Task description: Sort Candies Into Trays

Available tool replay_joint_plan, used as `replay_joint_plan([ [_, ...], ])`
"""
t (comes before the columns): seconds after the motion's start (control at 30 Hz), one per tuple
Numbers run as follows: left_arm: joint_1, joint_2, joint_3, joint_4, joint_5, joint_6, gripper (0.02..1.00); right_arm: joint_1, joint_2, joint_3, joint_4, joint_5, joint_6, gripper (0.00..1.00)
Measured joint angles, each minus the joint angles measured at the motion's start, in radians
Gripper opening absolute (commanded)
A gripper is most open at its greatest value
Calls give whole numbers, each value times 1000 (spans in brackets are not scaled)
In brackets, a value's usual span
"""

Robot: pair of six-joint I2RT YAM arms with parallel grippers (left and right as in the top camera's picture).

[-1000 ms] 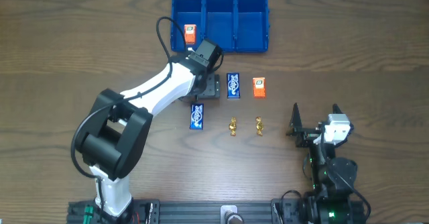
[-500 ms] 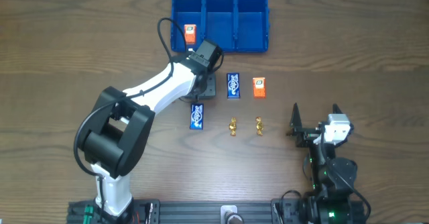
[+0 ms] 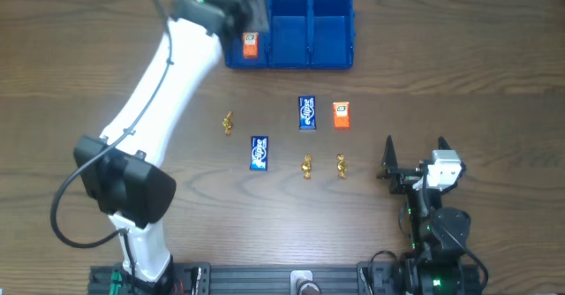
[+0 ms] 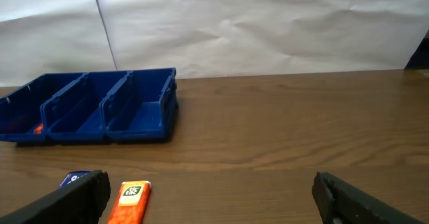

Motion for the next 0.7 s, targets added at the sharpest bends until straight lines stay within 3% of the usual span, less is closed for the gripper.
replay_joint_plan([
  [0.17, 60, 229, 207, -52, 32, 48, 360, 0, 0, 0, 0, 0, 0, 998],
  [0.3, 59, 395, 228, -65, 77, 70, 386, 0, 0, 0, 0, 0, 0, 998],
  [0.47, 56, 415, 245, -90, 105, 77, 847, 0, 0, 0, 0, 0, 0, 998],
  [0.7, 35, 402, 319, -165, 106, 86, 923, 0, 0, 0, 0, 0, 0, 998],
])
